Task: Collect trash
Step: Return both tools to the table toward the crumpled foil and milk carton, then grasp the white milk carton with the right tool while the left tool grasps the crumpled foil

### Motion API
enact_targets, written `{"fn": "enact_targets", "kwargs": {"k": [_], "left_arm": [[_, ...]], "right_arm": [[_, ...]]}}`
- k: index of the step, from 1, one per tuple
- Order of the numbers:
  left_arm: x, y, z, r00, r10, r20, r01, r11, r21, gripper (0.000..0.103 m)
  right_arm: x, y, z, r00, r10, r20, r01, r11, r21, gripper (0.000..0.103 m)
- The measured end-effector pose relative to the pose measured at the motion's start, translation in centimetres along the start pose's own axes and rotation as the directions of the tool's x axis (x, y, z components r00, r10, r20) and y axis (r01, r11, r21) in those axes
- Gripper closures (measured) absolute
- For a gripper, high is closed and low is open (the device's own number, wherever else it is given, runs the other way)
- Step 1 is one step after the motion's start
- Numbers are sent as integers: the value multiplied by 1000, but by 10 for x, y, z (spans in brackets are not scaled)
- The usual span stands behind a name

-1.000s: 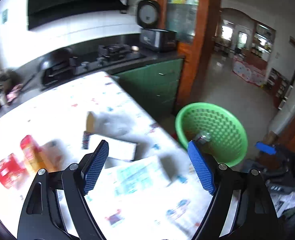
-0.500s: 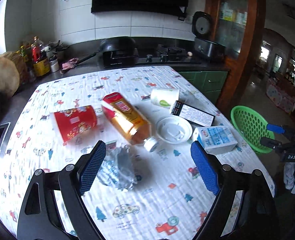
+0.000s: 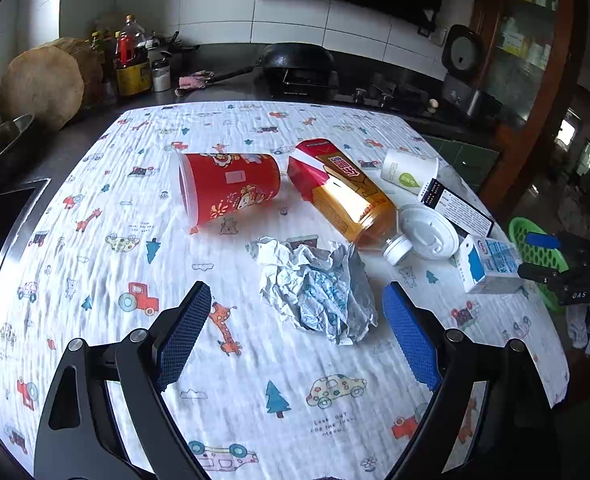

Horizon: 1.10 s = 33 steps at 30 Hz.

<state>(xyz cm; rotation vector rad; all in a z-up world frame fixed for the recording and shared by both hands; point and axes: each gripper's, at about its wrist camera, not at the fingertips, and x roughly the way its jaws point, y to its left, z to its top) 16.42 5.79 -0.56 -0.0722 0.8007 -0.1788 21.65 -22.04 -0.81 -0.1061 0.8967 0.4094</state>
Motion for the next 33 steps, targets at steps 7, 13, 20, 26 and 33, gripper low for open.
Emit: {"fn": "enact_targets", "kwargs": {"k": [7, 13, 20, 26, 33], "left_arm": [[19, -2, -6, 999, -7, -41, 7, 1000, 0, 14], [36, -7, -10, 997, -12, -81, 13, 1000, 7, 10], [58, -11, -6, 994, 4, -112, -1, 1000, 25, 8], [74, -11, 1, 992, 14, -127, -9, 999, 34, 7], [86, -11, 4, 989, 12, -145, -7, 999, 35, 7]], "right_arm": [[29, -10, 12, 997, 71, -40, -70, 998, 4, 12], [40, -6, 13, 992, 103, -75, -105, 994, -13, 11], [35, 26, 0, 984, 101, -145, -119, 985, -121, 11], [33, 48, -3, 988, 35, -149, -66, 975, -212, 11], [50, 47, 7, 987, -4, -159, -29, 979, -203, 11]]}}
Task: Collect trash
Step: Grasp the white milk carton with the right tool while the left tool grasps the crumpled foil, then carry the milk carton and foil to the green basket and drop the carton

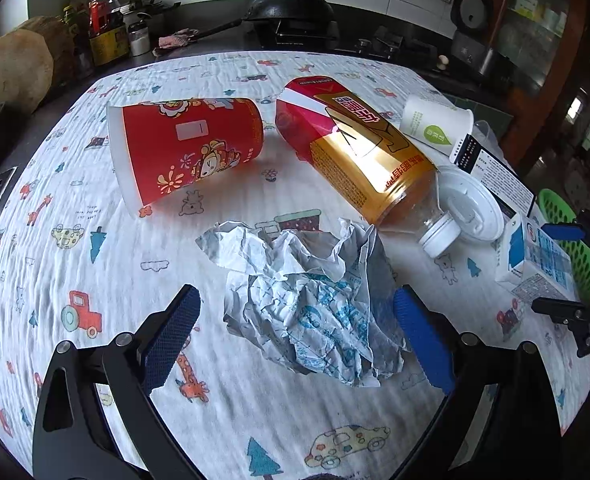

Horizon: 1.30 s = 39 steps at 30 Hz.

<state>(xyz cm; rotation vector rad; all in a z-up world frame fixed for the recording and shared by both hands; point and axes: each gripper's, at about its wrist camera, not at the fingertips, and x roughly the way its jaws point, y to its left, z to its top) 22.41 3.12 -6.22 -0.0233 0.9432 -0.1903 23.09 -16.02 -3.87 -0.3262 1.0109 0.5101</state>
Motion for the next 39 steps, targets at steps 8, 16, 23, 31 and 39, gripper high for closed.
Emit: {"fn": "enact_targets", "kwargs": {"k": [8, 16, 23, 31, 39], "left_arm": [[10, -1, 3, 1000, -25, -16, 25, 1000, 6, 9], [9, -9, -4, 997, -74, -27, 74, 997, 16, 31], [-2, -15, -8, 995, -101, -9, 101, 994, 31, 52], [-30, -28, -8, 990, -139, 29, 137, 989, 56, 61], [-60, -68, 1, 977, -200, 70, 189, 972, 140, 61]], "right_arm": [[7, -5, -1, 1000, -11, -24, 12, 998, 55, 33], [-9, -4, -11, 1000, -7, 23, 5, 994, 111, 36], [-33, -5, -25, 997, -5, 76, -7, 987, 159, 36], [-65, -18, -49, 990, -48, 130, 16, 971, 240, 36], [-101, -83, -97, 972, -201, 119, 139, 906, 400, 36]]}}
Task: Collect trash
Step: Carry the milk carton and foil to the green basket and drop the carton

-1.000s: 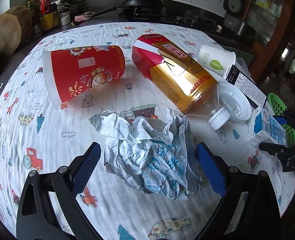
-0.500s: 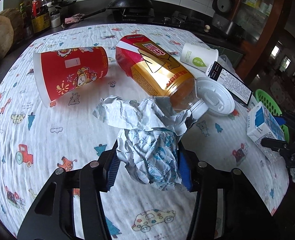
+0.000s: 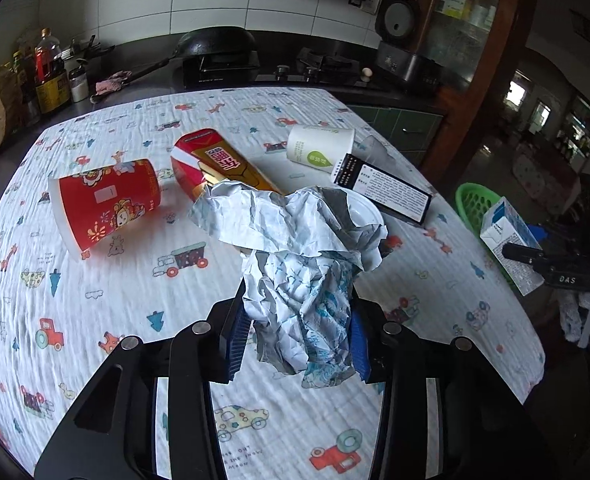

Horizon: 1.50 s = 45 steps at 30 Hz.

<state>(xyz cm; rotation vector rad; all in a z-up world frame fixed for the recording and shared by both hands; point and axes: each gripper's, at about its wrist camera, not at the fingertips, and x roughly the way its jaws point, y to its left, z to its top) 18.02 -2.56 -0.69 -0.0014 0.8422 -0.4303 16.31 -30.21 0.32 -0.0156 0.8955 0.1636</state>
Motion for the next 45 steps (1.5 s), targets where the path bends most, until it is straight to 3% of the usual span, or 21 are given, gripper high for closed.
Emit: {"fn": "enact_targets", "kwargs": {"k": [7, 16, 26, 32, 37, 45], "left_arm": [[7, -41, 17, 998, -68, 5, 67, 996, 53, 62], [27, -90, 38, 993, -117, -12, 118, 987, 111, 62], [49, -142, 61, 987, -159, -32, 162, 970, 184, 62], [69, -182, 72, 979, -195, -59, 204, 951, 233, 62], [95, -220, 83, 972, -214, -99, 233, 932, 277, 62], [142, -287, 92, 953, -240, -185, 290, 900, 325, 62]], "right_arm": [[-6, -98, -22, 983, -183, -35, 186, 972, 146, 36], [17, -169, -47, 956, -271, -109, 290, 922, 257, 36], [41, -189, -58, 944, -292, -151, 325, 902, 286, 36], [43, -195, -58, 945, -297, -140, 326, 897, 299, 29], [20, -189, -60, 950, -298, -90, 311, 898, 311, 26], [-39, -163, -74, 942, -337, 8, 321, 904, 284, 20]]}}
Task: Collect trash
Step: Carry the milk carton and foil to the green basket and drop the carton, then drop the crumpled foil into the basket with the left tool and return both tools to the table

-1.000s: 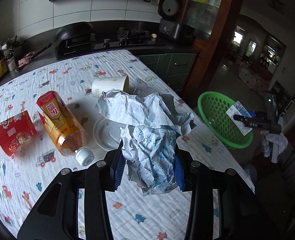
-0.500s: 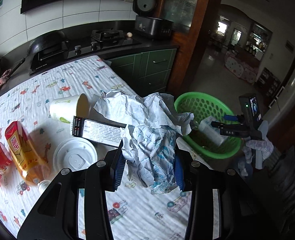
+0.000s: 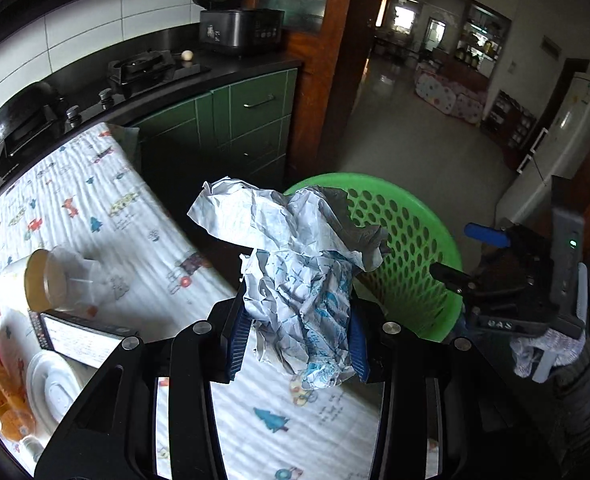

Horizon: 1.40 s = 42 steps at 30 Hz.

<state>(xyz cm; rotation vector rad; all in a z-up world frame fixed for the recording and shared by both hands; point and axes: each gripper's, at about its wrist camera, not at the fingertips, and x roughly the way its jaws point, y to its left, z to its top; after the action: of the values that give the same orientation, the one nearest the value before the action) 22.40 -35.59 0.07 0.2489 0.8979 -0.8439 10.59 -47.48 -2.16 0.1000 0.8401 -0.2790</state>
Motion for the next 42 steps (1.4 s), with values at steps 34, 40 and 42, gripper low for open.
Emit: {"fn": "enact_targets", "kwargs": {"k": [34, 40, 42], "left_arm": [[-78, 76, -18, 965, 238, 111, -224, 967, -122, 17], [-112, 134, -43, 929, 355, 103, -322, 913, -250, 17], [-121, 155, -52, 916, 393, 87, -352, 887, -299, 17]], "right_arm": [[-35, 101, 24, 970, 235, 63, -228, 968, -104, 18], [-27, 144, 40, 956, 291, 44, -280, 945, -168, 18], [-24, 160, 45, 952, 303, 34, -291, 936, -199, 18]]}}
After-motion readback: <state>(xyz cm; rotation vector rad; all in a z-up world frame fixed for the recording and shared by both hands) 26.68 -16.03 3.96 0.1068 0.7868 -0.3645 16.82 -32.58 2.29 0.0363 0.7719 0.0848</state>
